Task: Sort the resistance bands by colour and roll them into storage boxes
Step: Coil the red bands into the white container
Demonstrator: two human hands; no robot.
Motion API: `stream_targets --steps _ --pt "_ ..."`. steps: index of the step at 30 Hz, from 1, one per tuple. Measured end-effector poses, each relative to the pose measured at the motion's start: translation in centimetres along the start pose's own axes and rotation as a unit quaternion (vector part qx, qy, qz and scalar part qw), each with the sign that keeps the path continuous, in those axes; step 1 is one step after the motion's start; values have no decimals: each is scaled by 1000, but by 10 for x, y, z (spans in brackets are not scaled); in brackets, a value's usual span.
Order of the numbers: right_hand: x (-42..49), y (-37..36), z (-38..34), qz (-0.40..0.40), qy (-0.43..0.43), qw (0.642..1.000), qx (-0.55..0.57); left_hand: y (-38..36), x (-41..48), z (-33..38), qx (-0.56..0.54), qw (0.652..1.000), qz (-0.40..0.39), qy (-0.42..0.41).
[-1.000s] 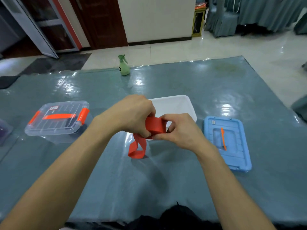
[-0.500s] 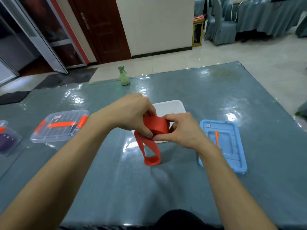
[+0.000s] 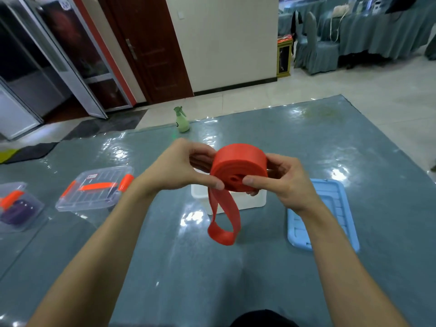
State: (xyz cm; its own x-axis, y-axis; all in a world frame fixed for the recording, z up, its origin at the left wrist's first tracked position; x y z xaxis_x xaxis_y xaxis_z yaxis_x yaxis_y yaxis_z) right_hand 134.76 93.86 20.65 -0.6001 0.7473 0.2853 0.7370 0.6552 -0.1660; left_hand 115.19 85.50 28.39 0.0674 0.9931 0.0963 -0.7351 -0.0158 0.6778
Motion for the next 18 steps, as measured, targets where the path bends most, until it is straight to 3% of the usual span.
stream_targets --steps 3,6,9,13,15,18 --pt "0 1 10 -28 -22 999 -16 -4 -3 -9 10 999 40 10" --pt "-3 -5 31 -81 -85 980 -157 -2 2 -3 175 984 28 13" --pt "-3 -11 39 -76 -82 927 -357 -11 12 6 399 916 -41 6" --pt "1 -38 44 -74 -56 917 -387 -29 22 9 524 846 -98 -12" --pt "2 -41 48 -64 -61 934 -346 -30 25 7 521 847 -100 -28" --pt "3 -32 42 -40 -55 968 -242 -8 18 -8 371 925 -86 13"
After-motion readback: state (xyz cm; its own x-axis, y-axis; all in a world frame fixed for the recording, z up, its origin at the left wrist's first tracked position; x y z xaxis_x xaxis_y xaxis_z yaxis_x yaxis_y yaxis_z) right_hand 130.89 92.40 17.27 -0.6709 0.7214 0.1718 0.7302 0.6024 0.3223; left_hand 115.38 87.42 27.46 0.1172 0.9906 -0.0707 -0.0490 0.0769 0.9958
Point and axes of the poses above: each hand's wrist, its own x-axis towards the middle knuckle, its own y-axis out of the back of the hand, z = x × y, the point moved 7 cm from there along x, towards the middle knuckle
